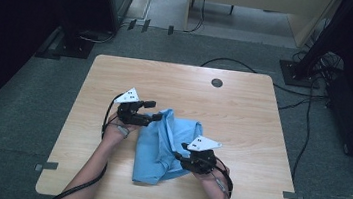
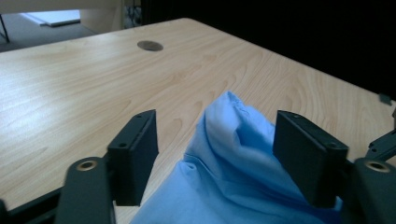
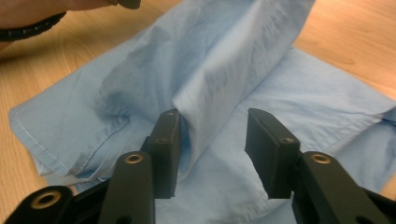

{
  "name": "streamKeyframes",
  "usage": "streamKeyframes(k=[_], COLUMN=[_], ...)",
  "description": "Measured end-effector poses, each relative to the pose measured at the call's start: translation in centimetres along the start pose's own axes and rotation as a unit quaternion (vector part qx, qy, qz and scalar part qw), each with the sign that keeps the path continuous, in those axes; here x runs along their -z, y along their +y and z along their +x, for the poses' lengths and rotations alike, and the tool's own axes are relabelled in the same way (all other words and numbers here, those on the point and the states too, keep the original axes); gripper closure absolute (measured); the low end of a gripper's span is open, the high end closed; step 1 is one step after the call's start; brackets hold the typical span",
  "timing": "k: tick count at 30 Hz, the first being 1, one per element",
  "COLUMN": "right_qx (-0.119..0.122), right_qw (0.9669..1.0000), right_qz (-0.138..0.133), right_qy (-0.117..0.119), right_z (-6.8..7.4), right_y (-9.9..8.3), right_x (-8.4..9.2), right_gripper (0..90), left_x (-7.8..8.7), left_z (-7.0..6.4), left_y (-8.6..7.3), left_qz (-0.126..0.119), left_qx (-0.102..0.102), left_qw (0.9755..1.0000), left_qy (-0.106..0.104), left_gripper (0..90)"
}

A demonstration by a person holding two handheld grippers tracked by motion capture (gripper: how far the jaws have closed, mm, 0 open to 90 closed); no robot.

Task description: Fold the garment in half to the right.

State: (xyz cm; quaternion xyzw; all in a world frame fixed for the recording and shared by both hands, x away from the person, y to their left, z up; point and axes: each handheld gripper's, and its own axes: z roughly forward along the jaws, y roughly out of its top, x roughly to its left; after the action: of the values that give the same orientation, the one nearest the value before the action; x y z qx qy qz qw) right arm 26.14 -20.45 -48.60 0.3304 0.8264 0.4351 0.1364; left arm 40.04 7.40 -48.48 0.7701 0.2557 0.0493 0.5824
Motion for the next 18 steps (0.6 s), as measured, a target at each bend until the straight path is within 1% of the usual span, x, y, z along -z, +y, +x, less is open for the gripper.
streamKeyframes(k=[2, 3, 6, 10, 11, 13, 15, 18], right_qx=[0.001, 0.001, 0.003, 0.003, 0.008, 0.008, 0.012, 0.013], right_qw=[1.0000, 1.0000, 0.9998, 0.9995, 0.9995, 0.9995, 0.9995, 0.9993], right_qz=[-0.006, -0.008, -0.020, -0.029, -0.029, -0.028, -0.028, -0.031], right_qy=[-0.001, -0.002, -0.008, -0.008, -0.010, -0.011, -0.012, -0.014], right_z=[-0.1, -0.1, -0.1, -0.2, -0.2, -0.2, -0.1, -0.1], right_y=[0.1, 0.2, 0.6, 1.1, 1.2, 1.3, 1.3, 1.4], right_x=[0.3, 0.5, 1.1, 1.6, 1.7, 1.7, 1.7, 1.9], right_gripper=[53.2, 52.7, 51.0, 50.7, 50.6, 50.5, 50.1, 49.8], left_x=[0.1, 0.1, 0.3, 0.8, 0.9, 1.0, 1.0, 0.8], left_z=[0.0, 0.1, 0.3, 0.4, 0.4, 0.1, 0.0, 0.1], left_y=[0.0, 0.0, 0.0, 0.3, 0.5, 0.7, 0.8, 0.6], left_qz=[-0.003, -0.001, 0.001, -0.014, -0.017, -0.020, -0.014, -0.002], left_qx=[0.001, -0.001, 0.001, 0.012, 0.013, 0.007, -0.003, -0.004], left_qw=[1.0000, 1.0000, 0.9999, 0.9998, 0.9997, 0.9997, 0.9998, 0.9998], left_qy=[0.003, 0.005, 0.013, 0.012, 0.010, 0.009, 0.016, 0.019], left_gripper=[29.8, 29.7, 28.5, 28.5, 28.5, 28.5, 28.5, 28.5])
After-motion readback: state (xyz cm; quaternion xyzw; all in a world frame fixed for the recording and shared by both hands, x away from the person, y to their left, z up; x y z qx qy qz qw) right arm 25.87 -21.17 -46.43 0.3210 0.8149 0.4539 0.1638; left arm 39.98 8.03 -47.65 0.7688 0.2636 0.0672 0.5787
